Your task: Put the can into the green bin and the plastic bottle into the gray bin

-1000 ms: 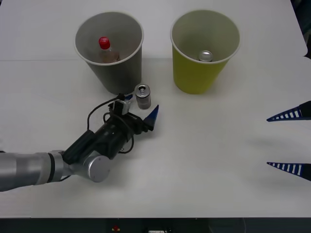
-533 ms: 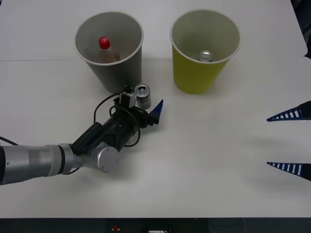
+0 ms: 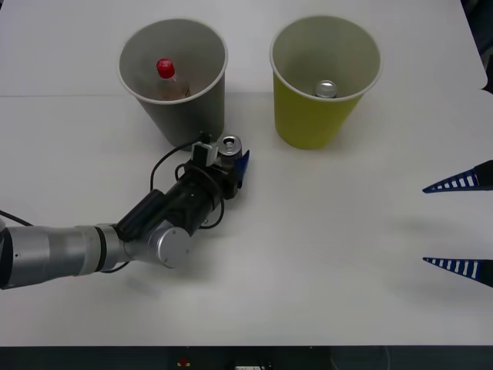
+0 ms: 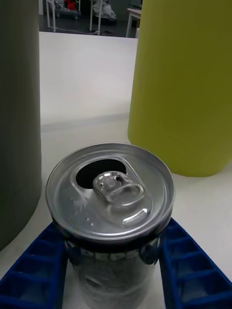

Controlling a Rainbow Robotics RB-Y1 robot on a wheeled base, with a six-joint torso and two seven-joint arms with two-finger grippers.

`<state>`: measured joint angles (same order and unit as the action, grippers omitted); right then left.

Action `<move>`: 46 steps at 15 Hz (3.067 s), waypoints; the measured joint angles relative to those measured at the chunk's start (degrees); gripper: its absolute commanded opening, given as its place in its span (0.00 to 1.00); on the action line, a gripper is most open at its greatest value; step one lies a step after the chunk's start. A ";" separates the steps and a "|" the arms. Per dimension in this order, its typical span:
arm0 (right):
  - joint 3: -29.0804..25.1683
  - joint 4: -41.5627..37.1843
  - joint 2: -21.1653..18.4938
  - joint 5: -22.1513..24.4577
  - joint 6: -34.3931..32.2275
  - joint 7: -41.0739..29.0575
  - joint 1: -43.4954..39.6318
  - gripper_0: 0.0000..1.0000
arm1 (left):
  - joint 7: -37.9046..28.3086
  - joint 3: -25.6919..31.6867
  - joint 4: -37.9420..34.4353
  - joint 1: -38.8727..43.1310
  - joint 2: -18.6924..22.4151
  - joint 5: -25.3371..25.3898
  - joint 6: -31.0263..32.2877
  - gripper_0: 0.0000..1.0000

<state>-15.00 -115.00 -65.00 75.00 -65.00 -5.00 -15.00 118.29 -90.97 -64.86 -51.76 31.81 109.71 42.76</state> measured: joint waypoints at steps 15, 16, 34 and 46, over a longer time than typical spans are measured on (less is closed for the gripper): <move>0.00 0.00 0.00 0.00 0.00 0.00 0.00 1.00 | -17.06 2.49 -5.89 0.88 8.73 -20.36 -5.22 0.00; 0.00 0.00 0.00 0.00 0.00 0.00 0.00 1.00 | -21.53 3.06 -6.46 1.63 10.04 -24.96 -5.26 0.00; 0.00 0.00 0.00 0.00 0.00 0.00 0.00 1.00 | -99.14 38.55 -14.02 17.85 29.89 -113.54 -4.00 0.00; 0.00 0.00 0.00 0.00 0.00 0.00 0.00 1.00 | -140.92 53.59 -25.96 17.89 29.78 -149.60 -1.37 0.00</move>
<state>-15.00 -115.00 -65.00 75.00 -65.00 -5.00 -15.00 -22.62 -37.38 -90.82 -33.87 61.59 -39.89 41.38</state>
